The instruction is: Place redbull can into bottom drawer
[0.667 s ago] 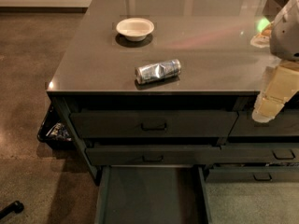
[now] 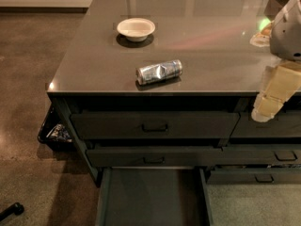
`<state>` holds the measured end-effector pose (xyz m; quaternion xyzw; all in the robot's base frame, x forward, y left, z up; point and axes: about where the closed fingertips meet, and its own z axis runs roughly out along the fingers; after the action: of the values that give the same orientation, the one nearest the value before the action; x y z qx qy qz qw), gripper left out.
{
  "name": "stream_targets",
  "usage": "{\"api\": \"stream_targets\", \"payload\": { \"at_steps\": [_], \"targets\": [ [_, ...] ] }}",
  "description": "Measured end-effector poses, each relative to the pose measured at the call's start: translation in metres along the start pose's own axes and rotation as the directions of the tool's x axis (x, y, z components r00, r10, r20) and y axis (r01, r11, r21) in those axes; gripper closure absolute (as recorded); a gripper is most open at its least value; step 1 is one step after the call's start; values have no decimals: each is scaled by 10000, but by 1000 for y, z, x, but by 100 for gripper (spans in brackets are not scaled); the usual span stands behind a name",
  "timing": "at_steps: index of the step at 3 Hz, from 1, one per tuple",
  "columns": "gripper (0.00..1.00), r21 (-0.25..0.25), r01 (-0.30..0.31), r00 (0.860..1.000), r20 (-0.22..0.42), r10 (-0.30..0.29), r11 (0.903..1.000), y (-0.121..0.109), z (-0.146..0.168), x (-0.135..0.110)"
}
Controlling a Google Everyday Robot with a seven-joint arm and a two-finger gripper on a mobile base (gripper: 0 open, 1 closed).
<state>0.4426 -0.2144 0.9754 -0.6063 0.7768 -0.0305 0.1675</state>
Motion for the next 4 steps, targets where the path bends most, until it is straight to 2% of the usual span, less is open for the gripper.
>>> {"api": "stream_targets", "payload": {
  "at_steps": [1, 2, 3, 4],
  "targets": [
    [0, 190, 617, 9961, 617, -628, 9979, -33, 24, -21],
    [0, 272, 1415, 9811, 1293, -1438, 9896, -78, 53, -49],
    [0, 272, 1415, 9811, 1294, -1439, 9896, -78, 53, -50],
    [0, 77, 1772, 9712, 1603, -1761, 9841, -94, 75, -63]
  ]
}}
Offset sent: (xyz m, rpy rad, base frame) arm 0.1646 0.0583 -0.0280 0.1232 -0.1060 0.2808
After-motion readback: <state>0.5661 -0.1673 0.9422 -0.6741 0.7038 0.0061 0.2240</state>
